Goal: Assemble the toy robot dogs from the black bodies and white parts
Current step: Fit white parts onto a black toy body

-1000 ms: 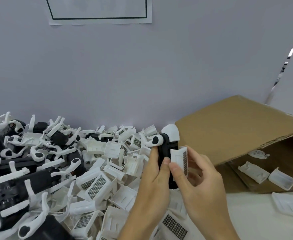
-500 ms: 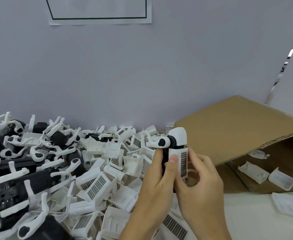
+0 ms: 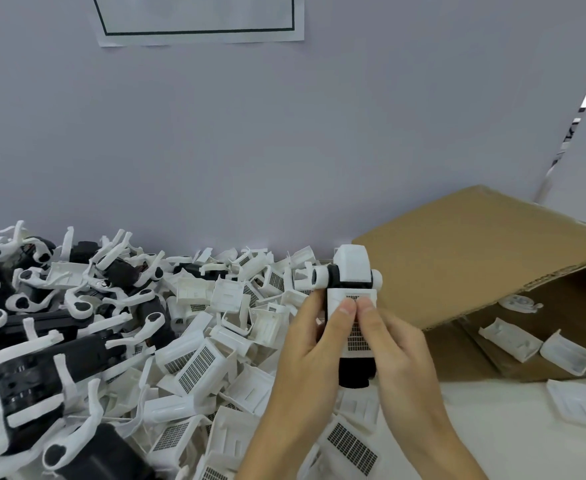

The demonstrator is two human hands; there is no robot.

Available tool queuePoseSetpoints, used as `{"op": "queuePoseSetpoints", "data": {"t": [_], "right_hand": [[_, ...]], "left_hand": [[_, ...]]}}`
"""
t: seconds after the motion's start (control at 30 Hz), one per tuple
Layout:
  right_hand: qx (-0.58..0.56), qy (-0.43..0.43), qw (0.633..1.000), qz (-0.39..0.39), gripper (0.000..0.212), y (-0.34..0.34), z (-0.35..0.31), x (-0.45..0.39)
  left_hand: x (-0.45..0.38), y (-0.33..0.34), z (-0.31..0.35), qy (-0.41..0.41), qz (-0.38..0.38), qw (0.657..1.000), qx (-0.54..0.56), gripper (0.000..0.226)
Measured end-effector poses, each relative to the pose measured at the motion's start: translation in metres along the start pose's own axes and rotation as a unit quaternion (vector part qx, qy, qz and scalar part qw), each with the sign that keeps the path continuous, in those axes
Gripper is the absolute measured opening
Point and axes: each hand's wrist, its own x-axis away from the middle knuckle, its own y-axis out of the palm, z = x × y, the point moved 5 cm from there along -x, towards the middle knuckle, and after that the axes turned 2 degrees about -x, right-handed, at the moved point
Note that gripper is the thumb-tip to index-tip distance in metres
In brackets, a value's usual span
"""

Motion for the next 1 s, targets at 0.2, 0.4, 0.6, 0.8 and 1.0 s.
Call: {"op": "queuePoseSetpoints", "data": {"t": [0.2,0.4,0.6,0.8,1.0], "right_hand": [[-0.139,0.067,0.986,-0.062,0.048,0.007,-0.001,-0.004],[-0.113,0.049,0.991,-0.049,0.051,0.012,-0.002,-0.007],[-0.112,0.039,0.992,-0.034,0.051,0.017,-0.004,-0.007],[-0.086,0.033,0.996,0.005,0.052,0.016,-0.001,-0.007],[-0.1,0.042,0.994,-0.011,0.051,0.017,0.001,-0.008]], "left_hand": [[-0.004,-0.008,-0.005,-0.028,-0.017,0.999,0.038,0.028],[-0.005,-0.009,-0.005,-0.02,0.052,0.998,0.03,0.039],[-0.005,-0.01,0.001,0.008,0.084,0.996,0.01,0.053],[-0.006,-0.011,0.004,0.013,0.089,0.996,-0.015,0.061],[-0.007,-0.012,-0.005,-0.031,0.048,0.998,0.033,0.038]]}}
